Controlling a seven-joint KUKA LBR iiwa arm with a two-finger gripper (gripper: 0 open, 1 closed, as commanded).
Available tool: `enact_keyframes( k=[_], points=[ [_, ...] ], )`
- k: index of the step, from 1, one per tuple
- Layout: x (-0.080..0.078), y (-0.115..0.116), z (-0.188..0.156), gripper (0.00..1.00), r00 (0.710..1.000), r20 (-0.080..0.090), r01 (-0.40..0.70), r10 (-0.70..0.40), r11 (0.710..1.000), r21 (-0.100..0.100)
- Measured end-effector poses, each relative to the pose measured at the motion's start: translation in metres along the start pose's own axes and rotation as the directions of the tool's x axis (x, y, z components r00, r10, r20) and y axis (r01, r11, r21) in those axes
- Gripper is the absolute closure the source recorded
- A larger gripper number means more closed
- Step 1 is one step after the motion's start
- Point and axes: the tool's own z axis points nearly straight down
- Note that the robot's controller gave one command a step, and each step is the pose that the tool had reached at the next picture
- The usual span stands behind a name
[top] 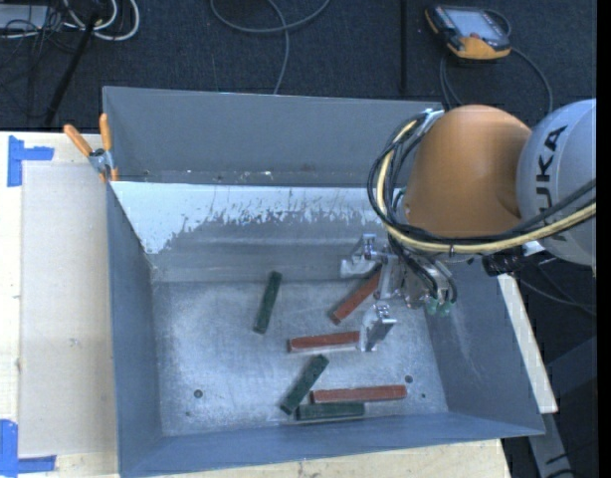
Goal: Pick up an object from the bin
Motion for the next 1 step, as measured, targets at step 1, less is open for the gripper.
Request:
enact_keyframes(
  k=[1],
  points=[
    [0.0070, 0.0023, 0.0551, 0.00, 0.998, 0.003, 0.070, -0.070, 0.998, 0.001]
  ],
)
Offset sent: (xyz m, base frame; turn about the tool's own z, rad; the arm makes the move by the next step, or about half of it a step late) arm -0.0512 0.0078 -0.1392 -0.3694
